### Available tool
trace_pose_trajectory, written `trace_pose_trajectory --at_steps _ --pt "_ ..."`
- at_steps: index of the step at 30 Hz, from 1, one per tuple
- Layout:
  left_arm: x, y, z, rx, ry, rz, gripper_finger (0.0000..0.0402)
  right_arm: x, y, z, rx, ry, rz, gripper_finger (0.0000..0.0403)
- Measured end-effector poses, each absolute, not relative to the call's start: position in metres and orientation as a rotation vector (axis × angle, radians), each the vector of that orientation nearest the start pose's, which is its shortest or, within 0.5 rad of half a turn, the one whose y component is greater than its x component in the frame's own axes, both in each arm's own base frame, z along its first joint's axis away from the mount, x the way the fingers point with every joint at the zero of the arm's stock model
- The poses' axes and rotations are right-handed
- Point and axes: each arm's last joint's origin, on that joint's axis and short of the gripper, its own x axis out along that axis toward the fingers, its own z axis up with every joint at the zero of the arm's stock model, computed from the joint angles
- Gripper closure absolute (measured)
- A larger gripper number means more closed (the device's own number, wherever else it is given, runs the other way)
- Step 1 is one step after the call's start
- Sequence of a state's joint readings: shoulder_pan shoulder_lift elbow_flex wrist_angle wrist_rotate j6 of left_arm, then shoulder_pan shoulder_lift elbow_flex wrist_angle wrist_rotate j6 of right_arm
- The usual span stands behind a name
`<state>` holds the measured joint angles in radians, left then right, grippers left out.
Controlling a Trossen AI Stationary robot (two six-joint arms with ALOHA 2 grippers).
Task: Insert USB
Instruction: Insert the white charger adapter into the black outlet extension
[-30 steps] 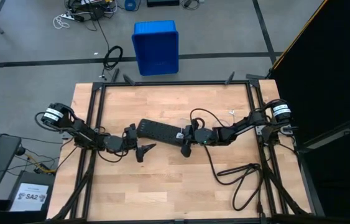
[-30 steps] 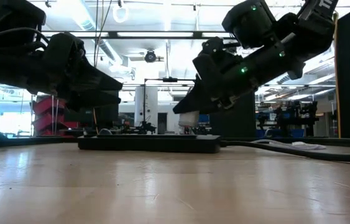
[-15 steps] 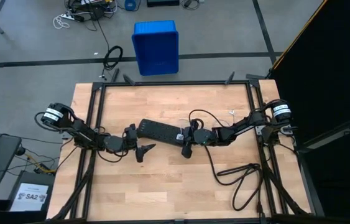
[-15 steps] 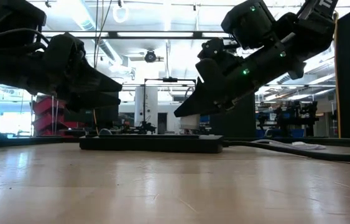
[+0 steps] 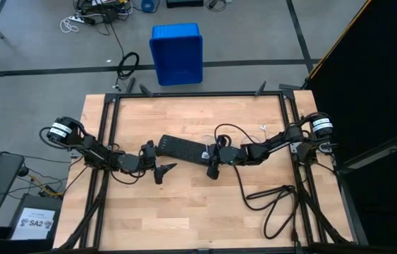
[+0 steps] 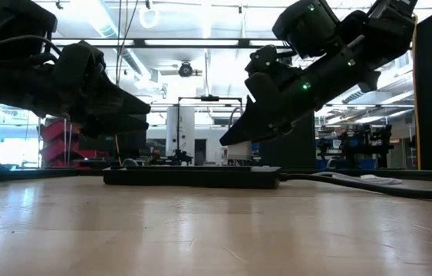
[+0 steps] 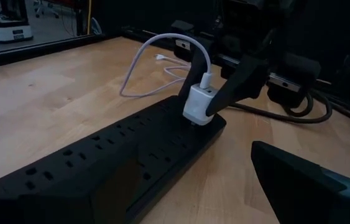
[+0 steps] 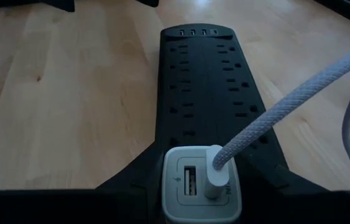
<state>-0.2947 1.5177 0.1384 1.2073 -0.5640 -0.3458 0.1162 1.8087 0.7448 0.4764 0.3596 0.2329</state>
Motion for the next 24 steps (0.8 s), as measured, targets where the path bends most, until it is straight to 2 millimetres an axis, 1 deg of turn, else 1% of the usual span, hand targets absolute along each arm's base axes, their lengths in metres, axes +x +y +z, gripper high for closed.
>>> trace_pose_trajectory --at_steps 5,9,12,14,15,22,23,24 --pt "0.198 -0.044 0.122 -0.27 0.111 0.293 0.0106 0.33 0.028 0.12 0.093 0.567 -0.308 0.0287" --pt "0.198 -0.044 0.122 -0.27 0.112 0.293 0.0106 0.333 0.028 0.105 0.1 0.579 -0.319 0.0287" --pt "0.198 -0.044 0.122 -0.27 0.111 0.293 0.0106 0.339 0.029 0.095 0.116 0.528 -0.303 0.0287" --pt "0.198 -0.044 0.122 -0.272 0.109 0.293 0.0106 0.344 0.029 0.091 0.135 0.469 -0.269 0.0287" --pt "0.198 -0.044 0.122 -0.271 0.112 0.293 0.0106 0.345 0.029 0.089 0.135 0.468 -0.265 0.0287" --pt "0.198 -0.044 0.122 -0.271 0.115 0.294 0.0106 0.346 0.026 0.092 0.13 0.429 -0.233 0.0287" --pt "0.198 -0.044 0.122 -0.271 0.115 0.294 0.0106 0.347 0.026 0.092 0.125 0.418 -0.226 0.0285" --pt "0.198 -0.044 0.122 -0.271 0.115 0.294 0.0106 0.347 0.027 0.093 0.123 0.405 -0.217 0.0273"
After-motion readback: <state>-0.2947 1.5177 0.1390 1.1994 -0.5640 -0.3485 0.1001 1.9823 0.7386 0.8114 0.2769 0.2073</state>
